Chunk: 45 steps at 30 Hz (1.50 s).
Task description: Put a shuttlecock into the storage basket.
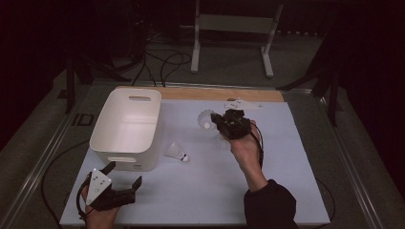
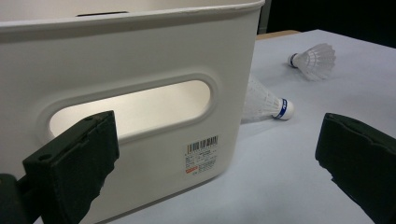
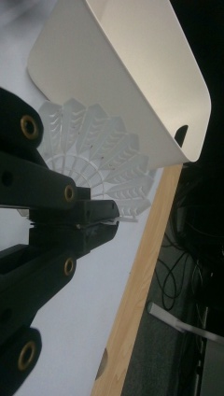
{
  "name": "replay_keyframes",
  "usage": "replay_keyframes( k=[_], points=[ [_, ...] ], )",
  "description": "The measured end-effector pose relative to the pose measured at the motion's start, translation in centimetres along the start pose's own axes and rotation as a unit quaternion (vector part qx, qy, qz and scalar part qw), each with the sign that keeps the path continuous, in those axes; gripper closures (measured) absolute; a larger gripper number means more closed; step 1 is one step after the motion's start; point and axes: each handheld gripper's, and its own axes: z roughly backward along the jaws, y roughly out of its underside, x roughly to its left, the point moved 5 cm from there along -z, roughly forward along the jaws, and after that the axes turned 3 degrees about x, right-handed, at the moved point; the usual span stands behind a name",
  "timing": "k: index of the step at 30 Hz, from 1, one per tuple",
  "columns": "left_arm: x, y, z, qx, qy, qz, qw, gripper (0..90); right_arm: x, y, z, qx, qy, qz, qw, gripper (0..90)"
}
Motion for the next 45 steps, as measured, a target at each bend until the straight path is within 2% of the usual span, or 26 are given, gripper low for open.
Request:
replay_keyframes(
  k=[15, 39, 45],
  points=[
    [0.0, 0.0, 0.0, 0.000, -0.001, -0.001, 1.0000, 0.2, 0.1, -0.7, -0.1, -0.006, -0.009, -0.010, 0.9999, 89.0],
    [0.0, 0.0, 0.0, 0.000, 0.000, -0.001, 1.0000, 0.2, 0.5, -1.9, -0.5, -0.017, -0.017, -0.005, 0.9997, 89.0],
    [0.0, 0.0, 0.0, 0.000, 0.000, -0.001, 1.0000, 0.2, 0.6, -2.1, -0.6, -0.019, -0.022, -0.011, 0.9995, 89.1]
  ],
)
